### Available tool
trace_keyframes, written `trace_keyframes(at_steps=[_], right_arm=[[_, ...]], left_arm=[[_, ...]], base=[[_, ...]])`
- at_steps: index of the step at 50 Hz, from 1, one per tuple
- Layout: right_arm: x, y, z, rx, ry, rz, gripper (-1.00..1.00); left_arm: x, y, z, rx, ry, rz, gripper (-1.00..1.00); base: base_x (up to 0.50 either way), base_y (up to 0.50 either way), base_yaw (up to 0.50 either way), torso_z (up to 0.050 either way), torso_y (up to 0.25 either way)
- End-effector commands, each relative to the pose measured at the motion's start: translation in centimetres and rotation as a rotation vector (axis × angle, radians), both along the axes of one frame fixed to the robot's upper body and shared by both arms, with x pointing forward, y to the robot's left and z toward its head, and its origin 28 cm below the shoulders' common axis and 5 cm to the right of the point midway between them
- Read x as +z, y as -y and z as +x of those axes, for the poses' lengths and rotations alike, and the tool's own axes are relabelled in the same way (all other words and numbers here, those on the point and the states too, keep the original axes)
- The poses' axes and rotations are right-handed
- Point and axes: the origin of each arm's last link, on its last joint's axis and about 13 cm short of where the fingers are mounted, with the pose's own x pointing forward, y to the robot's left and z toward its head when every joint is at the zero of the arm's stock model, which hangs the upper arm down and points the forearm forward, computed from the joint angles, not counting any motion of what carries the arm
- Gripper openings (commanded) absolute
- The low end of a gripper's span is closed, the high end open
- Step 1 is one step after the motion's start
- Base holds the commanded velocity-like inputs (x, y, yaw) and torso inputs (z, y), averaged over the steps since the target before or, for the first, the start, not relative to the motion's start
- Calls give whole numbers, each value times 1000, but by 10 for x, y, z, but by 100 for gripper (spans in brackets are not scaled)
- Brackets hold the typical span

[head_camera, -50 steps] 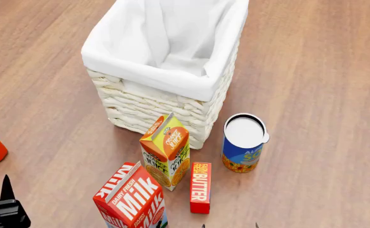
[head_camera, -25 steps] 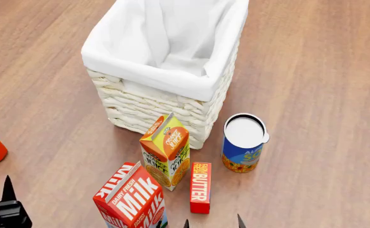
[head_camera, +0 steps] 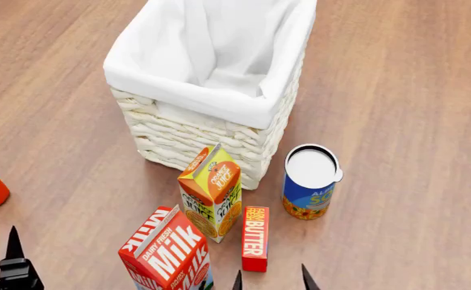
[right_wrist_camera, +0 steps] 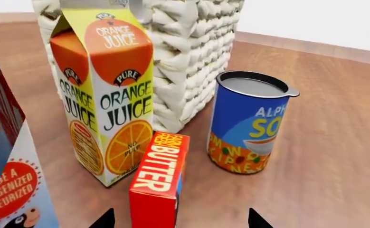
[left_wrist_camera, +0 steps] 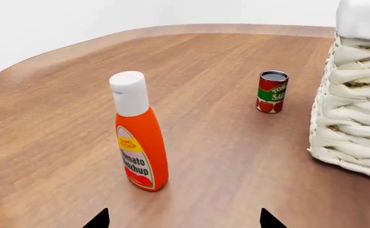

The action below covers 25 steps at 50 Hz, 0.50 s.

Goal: Pick up the butter and put it in the basket.

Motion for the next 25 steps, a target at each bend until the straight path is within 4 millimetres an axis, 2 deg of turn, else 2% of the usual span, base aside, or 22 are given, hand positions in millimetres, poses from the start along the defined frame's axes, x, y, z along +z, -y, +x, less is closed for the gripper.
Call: trace_keyframes(at_steps=[1,10,25], right_arm=[[-6,-4,6,54,-39,35,100],[-8,-6,8,102,-61,25,100],[-5,-1,22,59,-26,47,100]], left_arm=[[3,0,0,28,31,-19,100],[3,1,-2,28,31,-19,100],[4,1,-4,23,34,-19,100]], base=[[0,0,0,0,0],[0,0,0,0,0],[0,0,0,0,0]])
